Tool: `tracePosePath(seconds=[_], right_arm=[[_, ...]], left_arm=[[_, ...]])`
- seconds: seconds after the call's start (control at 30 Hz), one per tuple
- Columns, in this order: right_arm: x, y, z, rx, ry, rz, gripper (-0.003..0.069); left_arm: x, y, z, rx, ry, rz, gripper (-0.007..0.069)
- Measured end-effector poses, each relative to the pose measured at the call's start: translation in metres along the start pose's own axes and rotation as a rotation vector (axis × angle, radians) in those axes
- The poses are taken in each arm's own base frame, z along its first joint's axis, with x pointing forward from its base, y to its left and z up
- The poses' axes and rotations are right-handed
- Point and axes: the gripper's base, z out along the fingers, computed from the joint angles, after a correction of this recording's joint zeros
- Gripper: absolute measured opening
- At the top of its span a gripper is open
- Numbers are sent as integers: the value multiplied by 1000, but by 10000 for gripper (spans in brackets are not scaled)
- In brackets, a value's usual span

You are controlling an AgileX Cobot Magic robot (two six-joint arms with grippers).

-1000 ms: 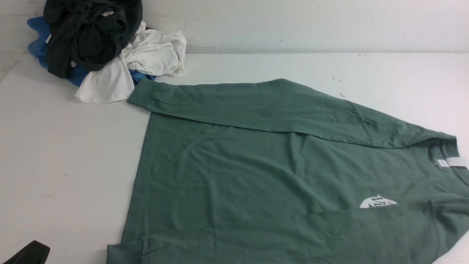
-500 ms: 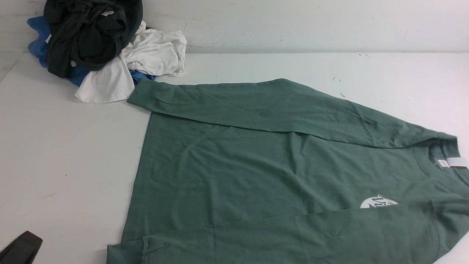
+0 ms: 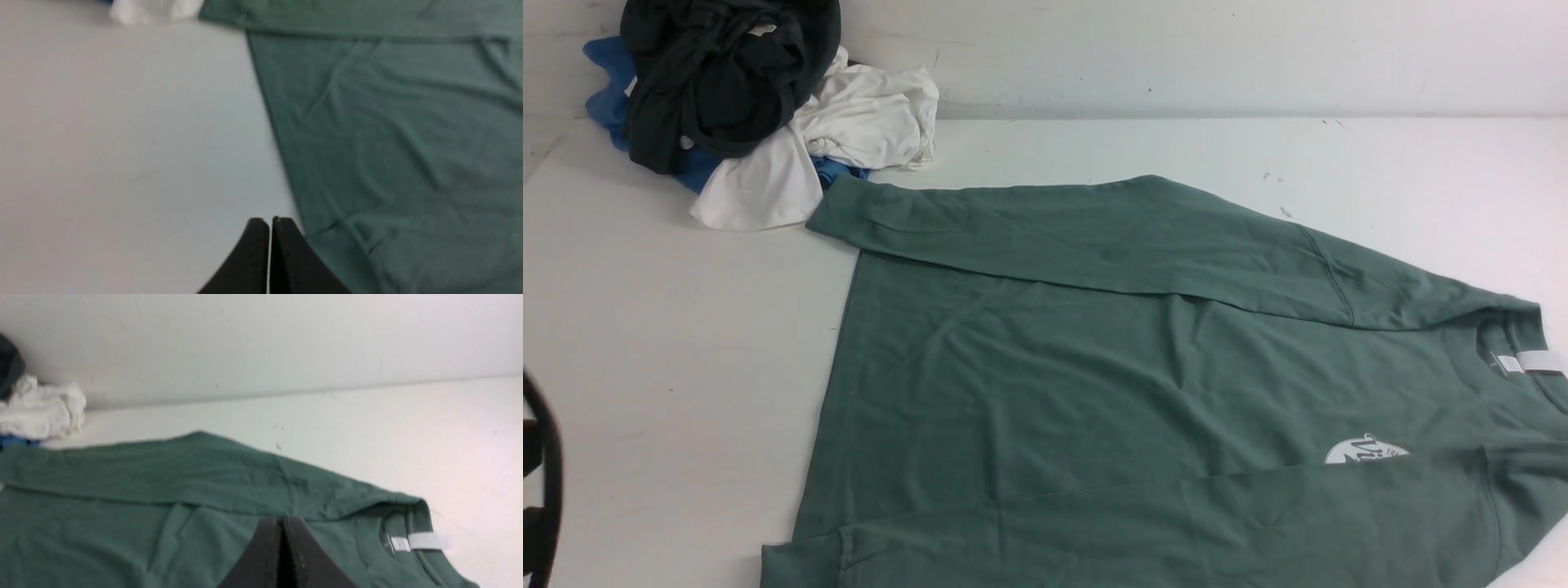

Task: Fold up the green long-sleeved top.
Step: Use the left arm to clamp the cuff closest to it

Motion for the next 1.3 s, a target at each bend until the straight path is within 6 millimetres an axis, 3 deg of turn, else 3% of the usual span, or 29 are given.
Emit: tracePosePath(seconds=[0.2,0.23,0.27,0.33,0.43,0.57,0.67,0.77,1.03,1.13,1.3], right_arm=[[-12,17,27,-166,334,-106,-15],[-11,24,35,-224,467,-146,-15],[-11,25,36,-230,481,-151,-15],[-10,37,48,-304,628,-204,-15],[-10,46,53,-352,672,-238,-15],[-10,50,52,-380,673,-277,-15],[-10,50,52,-382,674,-285,-15],[-10,50,52,-384,672,-293,-15],[-10,50,52,-381,663,-299,-15],[-11,49,53,-373,661,-307,-15],[-11,48,53,-366,661,-316,-15]], left_arm=[[-26,-2,24,9,326,132,-7],[-29,-8,41,36,398,168,-6],[-29,-9,43,39,408,172,-5],[-28,-18,74,67,526,184,23],[-25,-23,106,86,615,167,91],[-20,-29,150,115,682,122,272],[-14,-31,173,119,688,106,383],[-2,-31,195,112,720,100,444],[14,-32,227,105,767,86,389],[22,-32,239,105,813,77,308],[22,-33,239,112,808,64,195]])
